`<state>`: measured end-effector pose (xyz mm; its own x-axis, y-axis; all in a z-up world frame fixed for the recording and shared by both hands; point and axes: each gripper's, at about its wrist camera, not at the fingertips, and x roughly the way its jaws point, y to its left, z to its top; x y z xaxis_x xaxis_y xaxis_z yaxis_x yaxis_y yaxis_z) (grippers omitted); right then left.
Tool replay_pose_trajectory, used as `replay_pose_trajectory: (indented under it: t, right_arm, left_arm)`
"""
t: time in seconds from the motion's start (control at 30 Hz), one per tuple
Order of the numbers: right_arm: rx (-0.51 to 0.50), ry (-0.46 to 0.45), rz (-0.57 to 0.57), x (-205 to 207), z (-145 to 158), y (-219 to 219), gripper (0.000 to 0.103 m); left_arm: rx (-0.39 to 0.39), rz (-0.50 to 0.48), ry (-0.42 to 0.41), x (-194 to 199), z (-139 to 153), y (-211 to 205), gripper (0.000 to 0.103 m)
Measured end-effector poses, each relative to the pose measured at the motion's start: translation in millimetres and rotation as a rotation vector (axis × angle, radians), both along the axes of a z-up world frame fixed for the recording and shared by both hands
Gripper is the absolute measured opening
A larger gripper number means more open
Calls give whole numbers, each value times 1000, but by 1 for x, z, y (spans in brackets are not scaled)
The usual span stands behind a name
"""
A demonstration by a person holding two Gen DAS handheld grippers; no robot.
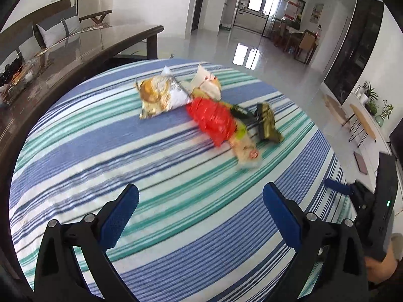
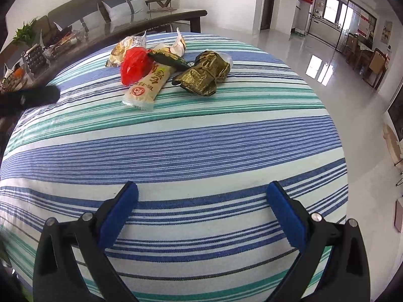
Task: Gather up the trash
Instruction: 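Grasp the red plastic bag with the left tool and lift it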
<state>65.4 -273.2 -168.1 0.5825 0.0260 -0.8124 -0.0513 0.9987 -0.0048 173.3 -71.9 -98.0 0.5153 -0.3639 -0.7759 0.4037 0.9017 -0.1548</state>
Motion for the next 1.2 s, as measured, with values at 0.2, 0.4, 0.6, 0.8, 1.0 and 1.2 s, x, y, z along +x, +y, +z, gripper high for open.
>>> replay_pose_trajectory:
  t: [0.2, 0.4, 0.6, 0.8, 1.0, 1.2]
  right_arm:
    - [-21, -10, 0, -1, 0, 3, 98]
    - [9, 1, -1, 0, -1, -1, 98]
    - [6, -1, -2, 0, -1, -1, 98]
    - [5, -1, -2, 1, 0, -1, 98]
    - [4, -1, -2, 1, 0, -1, 98]
    - [3, -1, -2, 1, 0, -2, 98]
  left_arm:
    - [-30, 53, 63, 71, -13, -45, 98]
    - [-105, 79, 175, 104, -38, -49, 45]
    - [-83, 18, 158, 73, -24, -23, 32]
    - [148, -49, 74, 15, -6, 23, 33]
    - [242, -52, 27, -17, -23, 39, 39]
    - [218, 7, 9, -18, -45, 39, 74]
